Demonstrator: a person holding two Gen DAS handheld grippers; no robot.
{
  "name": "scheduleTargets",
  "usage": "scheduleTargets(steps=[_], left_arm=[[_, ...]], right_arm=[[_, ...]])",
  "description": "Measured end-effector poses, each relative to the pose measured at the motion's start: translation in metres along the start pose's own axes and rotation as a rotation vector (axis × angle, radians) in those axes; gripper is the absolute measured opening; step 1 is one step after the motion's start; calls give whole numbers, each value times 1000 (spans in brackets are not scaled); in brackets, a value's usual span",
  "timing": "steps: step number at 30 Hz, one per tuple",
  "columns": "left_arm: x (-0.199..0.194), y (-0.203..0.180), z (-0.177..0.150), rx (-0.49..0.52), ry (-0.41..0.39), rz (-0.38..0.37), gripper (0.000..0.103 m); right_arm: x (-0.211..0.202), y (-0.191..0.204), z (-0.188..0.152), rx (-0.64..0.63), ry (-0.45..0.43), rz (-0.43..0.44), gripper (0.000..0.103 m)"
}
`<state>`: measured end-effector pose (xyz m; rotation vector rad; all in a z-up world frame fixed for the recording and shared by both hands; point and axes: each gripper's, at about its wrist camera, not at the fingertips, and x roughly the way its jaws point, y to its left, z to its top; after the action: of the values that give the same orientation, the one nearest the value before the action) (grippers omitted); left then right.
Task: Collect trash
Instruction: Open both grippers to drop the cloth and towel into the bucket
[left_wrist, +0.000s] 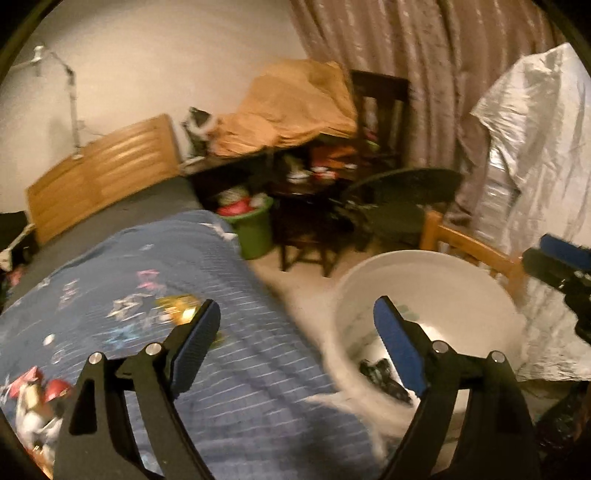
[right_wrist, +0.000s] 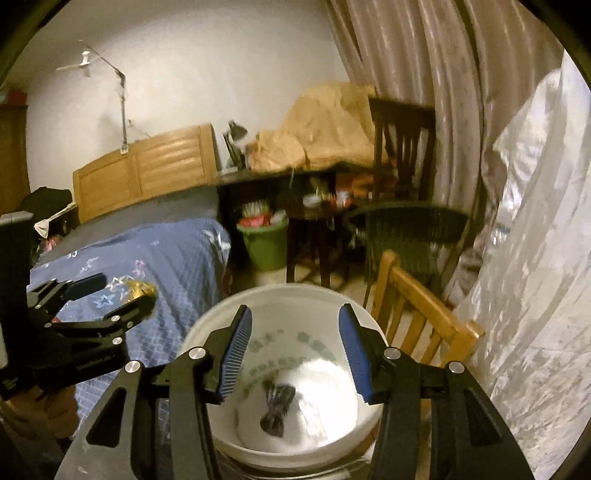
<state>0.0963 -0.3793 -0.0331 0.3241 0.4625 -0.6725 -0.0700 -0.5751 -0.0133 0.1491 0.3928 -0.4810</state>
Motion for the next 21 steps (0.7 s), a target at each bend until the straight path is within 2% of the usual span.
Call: scheduleTargets(steps=[3,8,16,21], left_arm=[[-21,25,-10,-39,-19,43,85],[-59,68,-30,-77,-56,108,88],[-117,139,-73,-125,-88,209,90],[-151,194,-107,-226,-64,316,91]], right_arm=[[-18,26,-6,-31,-78,2,59],[-39,77,-18,-92,-168,41,63],[-43,166,-39,-194,-120,198,72],[-40,227,-50,-276,-78,298,76]])
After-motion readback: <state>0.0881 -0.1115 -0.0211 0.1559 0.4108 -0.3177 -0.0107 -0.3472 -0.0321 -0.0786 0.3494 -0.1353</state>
